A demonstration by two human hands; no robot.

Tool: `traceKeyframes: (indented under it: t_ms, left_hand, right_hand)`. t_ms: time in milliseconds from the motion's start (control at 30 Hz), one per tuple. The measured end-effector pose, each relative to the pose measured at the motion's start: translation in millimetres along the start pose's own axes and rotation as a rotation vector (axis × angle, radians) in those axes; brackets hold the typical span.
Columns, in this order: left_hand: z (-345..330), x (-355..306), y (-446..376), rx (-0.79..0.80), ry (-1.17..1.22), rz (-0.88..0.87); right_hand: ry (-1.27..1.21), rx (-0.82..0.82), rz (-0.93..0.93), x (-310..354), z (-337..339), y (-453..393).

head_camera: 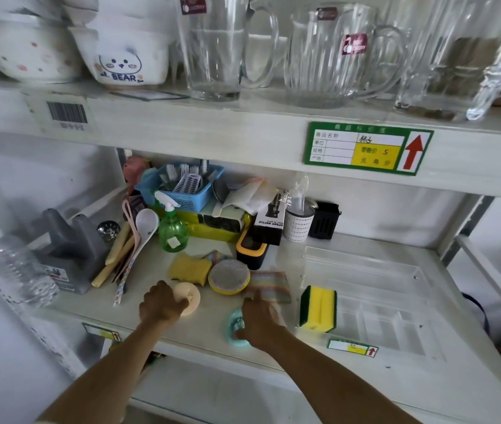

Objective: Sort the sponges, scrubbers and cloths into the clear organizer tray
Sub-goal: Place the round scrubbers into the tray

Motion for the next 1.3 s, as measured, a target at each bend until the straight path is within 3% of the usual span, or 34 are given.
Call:
traceKeyframes:
  t_ms: [100,267,467,633,833,967,1167,1300]
  left_hand:
    - [10.6,-17.7,5.4,-0.015,0.158,-0.052]
    - [50.0,-55.9,19.8,-0.193,0.327,-0.124]
    - [84.9,-143.7,41.3,-0.238,0.586,-0.368]
    - [91.8,-229.5,83.0,-0.22,0.644,-0.609]
    - [67.7,-316.2,134.0,-0.111,0.451,-0.779]
    - [30.4,-352.5,165.2,-0.031,0.171,-0.847]
    - [-7.5,-369.3,180.6,-0.139,-0.314,-0.855]
    - [-16.2,-367.6,180.8,-0.169,-0.486,-0.827]
  right_hand:
    - [-0.123,-0.074,0.005,-3.8,6.6,-1.3]
    - [-0.289,-0.214,0.109,4.3,46.0,0.4]
    - [-0.506,-0.575,0.155,-27.2,136.8,30.8]
    - [-0.445,-0.83,0.076,-90.7,188.2,67.9]
    - [-0.253,-0.823,-0.125,-174.4,192.0,101.5]
    - [-0.166,-0.719,-0.219,-214.8,175.6,112.5]
    - [-0.122,-0.546,-0.349,-242.7,147.3,109.0]
    - [-0.023,-0.492,-0.408,-249.7,137.3,104.2]
Point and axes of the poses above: each hand's wrist, its own y-axis away from the middle knuckle, its own z-axis out of the back of the hand, x = y × z, the point moved 9 cm from there along -y, towards the middle knuckle, and after that the axes turned 13 degrees about -y, right-handed, at the moved point
